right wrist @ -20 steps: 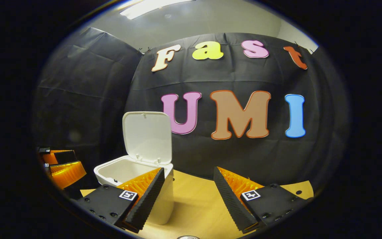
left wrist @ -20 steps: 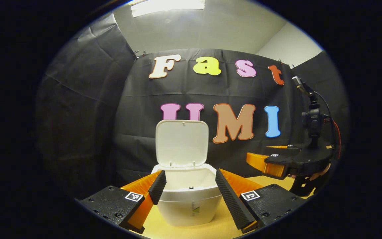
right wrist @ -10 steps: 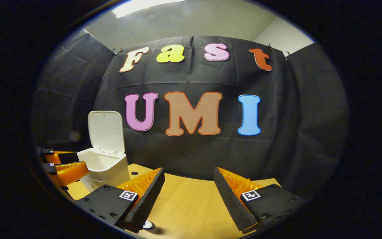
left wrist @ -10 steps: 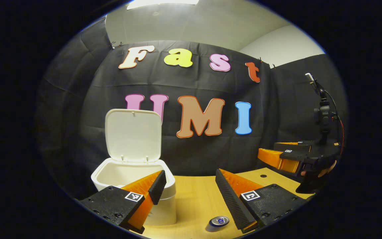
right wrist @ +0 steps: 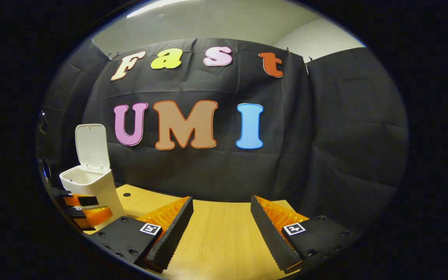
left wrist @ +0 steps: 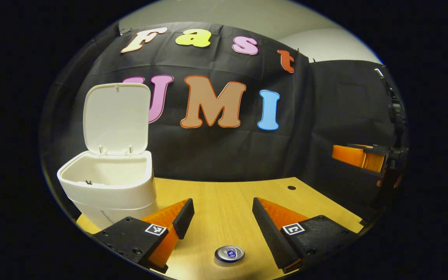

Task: Press the lid of the desktop garbage bin to open it, pick up the crumpled paper on the desktop and throw it into the bin, then pick up the pop can on the desktop and drop it into the bin, and finally close the garbage bin lid.

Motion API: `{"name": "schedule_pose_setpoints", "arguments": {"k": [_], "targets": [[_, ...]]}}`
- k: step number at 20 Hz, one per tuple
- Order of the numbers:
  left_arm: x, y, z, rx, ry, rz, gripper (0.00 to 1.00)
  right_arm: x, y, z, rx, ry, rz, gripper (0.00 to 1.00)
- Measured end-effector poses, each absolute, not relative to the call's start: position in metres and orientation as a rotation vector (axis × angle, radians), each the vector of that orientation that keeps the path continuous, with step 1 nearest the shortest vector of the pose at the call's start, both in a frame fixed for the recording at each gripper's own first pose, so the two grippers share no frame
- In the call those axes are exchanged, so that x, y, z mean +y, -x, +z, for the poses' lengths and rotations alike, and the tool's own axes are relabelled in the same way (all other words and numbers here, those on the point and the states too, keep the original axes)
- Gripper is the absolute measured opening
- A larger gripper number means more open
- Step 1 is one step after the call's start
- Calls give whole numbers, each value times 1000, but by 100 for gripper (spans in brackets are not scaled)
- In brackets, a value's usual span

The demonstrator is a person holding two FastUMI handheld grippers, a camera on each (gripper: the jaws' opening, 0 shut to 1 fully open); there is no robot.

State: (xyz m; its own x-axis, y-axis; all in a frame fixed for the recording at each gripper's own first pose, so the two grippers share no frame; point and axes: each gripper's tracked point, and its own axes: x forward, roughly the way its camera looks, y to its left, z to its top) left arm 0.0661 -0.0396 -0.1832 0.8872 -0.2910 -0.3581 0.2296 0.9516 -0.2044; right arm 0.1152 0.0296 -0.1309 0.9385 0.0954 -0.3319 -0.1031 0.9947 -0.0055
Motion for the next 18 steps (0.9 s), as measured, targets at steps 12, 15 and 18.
{"name": "schedule_pose_setpoints", "arguments": {"k": [12,15,18], "targets": [[-74,-42,-281,614,123,-307,92,-13,-94,-148,410,57,32,98],[-75,-35,-304,653,100,-304,92,-22,-89,-155,435,65,10,98],[-76,-25,-325,698,69,-308,92,-30,-83,-158,455,77,-8,98]]}}
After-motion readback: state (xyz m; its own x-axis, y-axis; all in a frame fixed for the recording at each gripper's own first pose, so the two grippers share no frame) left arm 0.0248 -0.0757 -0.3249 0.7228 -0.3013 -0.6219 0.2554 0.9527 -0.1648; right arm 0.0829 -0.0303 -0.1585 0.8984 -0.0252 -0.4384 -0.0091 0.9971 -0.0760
